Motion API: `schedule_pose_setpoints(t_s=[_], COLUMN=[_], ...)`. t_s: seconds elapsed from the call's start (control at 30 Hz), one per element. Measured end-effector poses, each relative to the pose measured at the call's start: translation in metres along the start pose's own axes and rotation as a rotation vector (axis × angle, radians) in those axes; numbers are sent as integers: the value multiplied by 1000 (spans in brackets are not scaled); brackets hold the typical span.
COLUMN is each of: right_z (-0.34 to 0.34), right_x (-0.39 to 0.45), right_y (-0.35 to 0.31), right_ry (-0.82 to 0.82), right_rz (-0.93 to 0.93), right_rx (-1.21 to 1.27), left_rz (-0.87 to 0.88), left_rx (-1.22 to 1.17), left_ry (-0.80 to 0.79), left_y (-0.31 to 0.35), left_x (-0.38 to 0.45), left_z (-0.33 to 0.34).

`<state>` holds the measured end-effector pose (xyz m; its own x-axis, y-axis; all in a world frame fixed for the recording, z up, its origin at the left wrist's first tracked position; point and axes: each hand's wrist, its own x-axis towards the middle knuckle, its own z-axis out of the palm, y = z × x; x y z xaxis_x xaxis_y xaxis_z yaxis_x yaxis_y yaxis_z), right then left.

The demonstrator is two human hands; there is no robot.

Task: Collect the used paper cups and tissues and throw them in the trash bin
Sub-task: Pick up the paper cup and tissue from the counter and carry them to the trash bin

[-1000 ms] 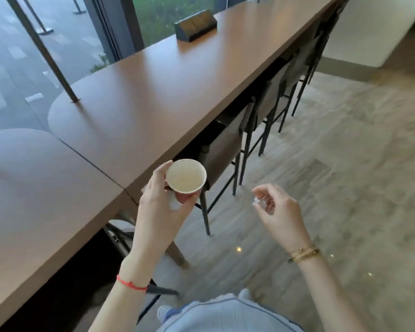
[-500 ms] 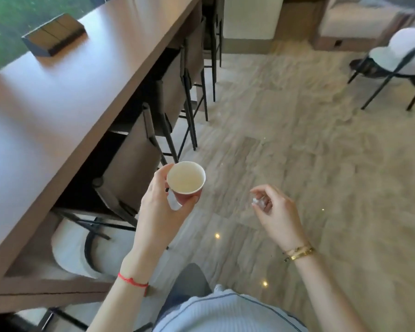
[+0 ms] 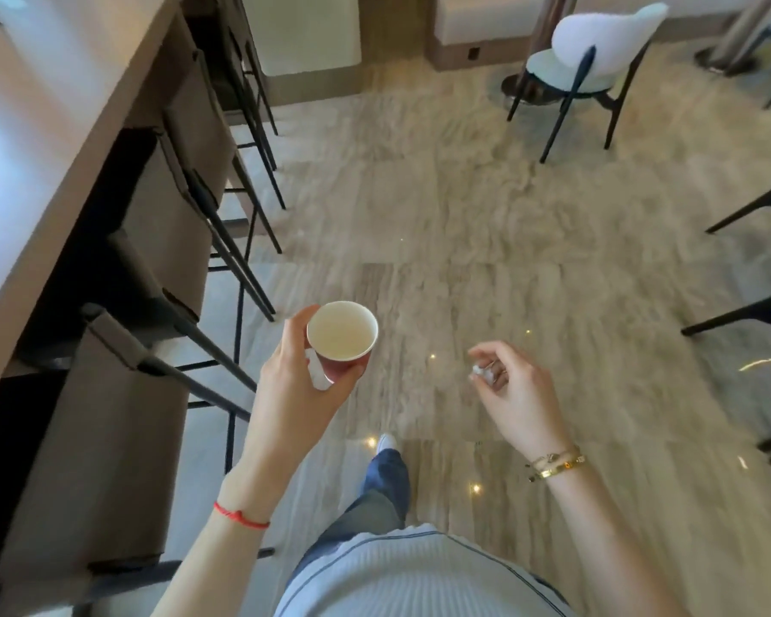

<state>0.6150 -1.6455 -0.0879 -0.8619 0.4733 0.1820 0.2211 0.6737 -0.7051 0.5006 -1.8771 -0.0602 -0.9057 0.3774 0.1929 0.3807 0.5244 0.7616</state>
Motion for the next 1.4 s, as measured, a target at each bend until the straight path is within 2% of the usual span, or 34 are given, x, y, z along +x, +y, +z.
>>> schedule_pose_setpoints(t_s=[0.33,0.63,0.87,1.2,1.4], right_z=[-1,-22,-50,-149,-193], right_x=[146,229,301,453,540], right_y=[31,75,134,244,303], right_ry=[170,291,372,442,429], right_rz=[119,296,393,417,431], right_rx=[-1,9,-10,-54,-92], left_rz=[157,254,310,402,395], left_rx=[-52,-80,-94,-161,-185], left_ry=[-154,-285,-360,-411,-420], left_y=[11,37,66,168,210], left_x=[189,316,404,553,631], left_z=[49,114,203,348,420])
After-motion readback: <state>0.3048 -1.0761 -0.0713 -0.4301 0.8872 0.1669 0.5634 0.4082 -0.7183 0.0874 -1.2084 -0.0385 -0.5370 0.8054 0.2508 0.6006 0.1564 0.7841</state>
